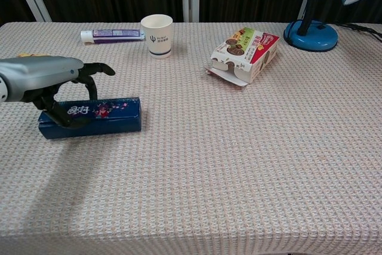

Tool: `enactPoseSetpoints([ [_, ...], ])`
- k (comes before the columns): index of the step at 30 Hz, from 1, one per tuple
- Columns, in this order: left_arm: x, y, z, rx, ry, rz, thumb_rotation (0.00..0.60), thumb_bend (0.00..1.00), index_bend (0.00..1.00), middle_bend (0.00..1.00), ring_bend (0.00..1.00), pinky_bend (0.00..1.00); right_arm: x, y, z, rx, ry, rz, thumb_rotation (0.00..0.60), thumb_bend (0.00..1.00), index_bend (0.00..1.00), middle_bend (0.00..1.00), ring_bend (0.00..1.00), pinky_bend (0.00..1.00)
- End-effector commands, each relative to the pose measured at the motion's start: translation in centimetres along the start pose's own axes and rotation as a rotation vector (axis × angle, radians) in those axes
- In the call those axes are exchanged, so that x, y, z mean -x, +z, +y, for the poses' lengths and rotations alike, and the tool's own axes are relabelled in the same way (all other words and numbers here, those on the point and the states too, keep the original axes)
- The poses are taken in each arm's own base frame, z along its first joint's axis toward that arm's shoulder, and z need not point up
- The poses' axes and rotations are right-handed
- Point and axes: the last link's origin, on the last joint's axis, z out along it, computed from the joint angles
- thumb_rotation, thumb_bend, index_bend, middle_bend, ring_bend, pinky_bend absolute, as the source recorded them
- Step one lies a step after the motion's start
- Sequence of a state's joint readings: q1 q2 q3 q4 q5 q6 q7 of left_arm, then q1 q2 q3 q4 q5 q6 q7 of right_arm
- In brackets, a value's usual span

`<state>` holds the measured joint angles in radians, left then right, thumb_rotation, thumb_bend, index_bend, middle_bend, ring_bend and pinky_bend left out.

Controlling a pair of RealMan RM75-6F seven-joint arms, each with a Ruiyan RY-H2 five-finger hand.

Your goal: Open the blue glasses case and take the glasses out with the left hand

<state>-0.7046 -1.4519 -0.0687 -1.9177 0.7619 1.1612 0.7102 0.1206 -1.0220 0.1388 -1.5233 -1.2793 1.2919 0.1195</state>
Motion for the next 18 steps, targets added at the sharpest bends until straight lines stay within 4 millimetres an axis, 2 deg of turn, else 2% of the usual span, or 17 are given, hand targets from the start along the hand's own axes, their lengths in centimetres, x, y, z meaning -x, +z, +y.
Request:
enactPoseSetpoints([
  [1, -0.1, -0.1, -0.1, -0.002, -0.018, -0.001, 0.600, 0.36, 0.07, 0.38, 0.14, 0.15, 0.1, 0.0, 0.0, 0.000, 0.002, -0.008, 0.600, 0.28, 0.00, 0.00, 0.00, 0.00],
  [9, -0.2, 0.2, -0.3, -0.014, -0.069, -0.018, 0.600, 0.41, 0.09, 0.44, 0.16, 0.15, 0.2, 0.1, -0.1, -0.001, -0.002, -0.020, 0.600, 0.28, 0.00, 0.00, 0.00, 0.00],
  [18, -0.8, 1.0, -1.4, -0.016, -0.206, -0.055, 0.600, 0.43, 0.21, 0.54, 0.28, 0.18, 0.4, 0.1, 0.0, -0.001, -0.002, -0.026, 0.600, 0.28, 0.00, 0.00, 0.00, 0.00],
])
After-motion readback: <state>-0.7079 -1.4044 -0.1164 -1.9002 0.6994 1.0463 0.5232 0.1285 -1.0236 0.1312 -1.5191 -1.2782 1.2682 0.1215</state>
